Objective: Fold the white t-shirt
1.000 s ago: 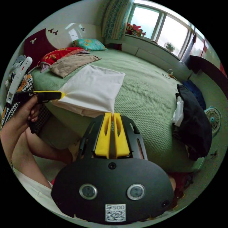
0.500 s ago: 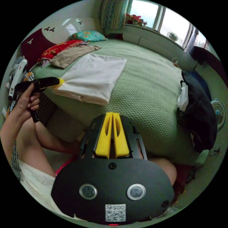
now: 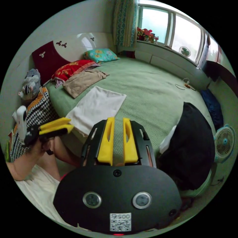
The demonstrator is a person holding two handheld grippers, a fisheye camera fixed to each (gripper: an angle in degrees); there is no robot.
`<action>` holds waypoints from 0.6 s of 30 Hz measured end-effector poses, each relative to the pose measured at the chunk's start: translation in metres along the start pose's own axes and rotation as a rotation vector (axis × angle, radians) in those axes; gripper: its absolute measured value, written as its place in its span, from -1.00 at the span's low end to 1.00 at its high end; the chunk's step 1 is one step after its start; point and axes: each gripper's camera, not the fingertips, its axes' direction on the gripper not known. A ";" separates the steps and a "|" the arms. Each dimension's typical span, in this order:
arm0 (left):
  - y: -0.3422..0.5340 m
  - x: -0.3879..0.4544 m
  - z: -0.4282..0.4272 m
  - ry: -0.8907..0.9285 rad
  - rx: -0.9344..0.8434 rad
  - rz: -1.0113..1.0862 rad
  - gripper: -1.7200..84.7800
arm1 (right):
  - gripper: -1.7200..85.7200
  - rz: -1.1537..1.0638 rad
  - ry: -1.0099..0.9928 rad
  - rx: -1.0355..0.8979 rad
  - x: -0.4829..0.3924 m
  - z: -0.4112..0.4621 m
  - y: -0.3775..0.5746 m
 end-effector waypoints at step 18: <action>-0.021 0.037 0.088 0.006 -0.137 0.097 -0.83 | -0.89 0.241 -0.201 -0.409 0.084 0.275 -0.193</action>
